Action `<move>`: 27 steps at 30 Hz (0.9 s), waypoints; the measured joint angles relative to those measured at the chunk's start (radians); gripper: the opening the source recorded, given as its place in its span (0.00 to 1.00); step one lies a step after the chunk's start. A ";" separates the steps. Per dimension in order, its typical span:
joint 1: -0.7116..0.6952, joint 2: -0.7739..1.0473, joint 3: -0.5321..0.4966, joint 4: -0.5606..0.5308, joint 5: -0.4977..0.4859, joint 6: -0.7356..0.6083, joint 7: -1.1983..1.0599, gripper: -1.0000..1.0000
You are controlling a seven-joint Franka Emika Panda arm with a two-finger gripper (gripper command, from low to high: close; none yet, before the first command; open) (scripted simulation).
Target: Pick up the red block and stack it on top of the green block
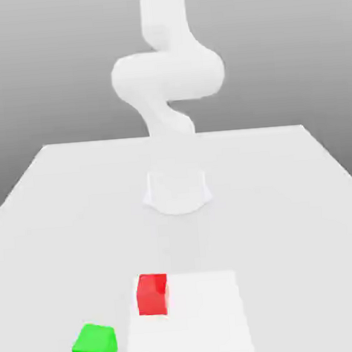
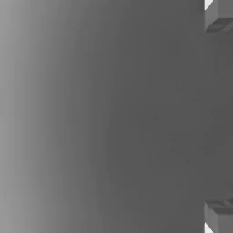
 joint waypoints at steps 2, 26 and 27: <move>-0.002 0.078 -0.012 -0.048 -0.006 0.048 -0.003 0.50; -0.083 0.952 -0.037 -0.407 0.074 0.641 -0.130 0.00; -0.083 0.952 -0.037 -0.407 0.074 0.641 -0.130 0.00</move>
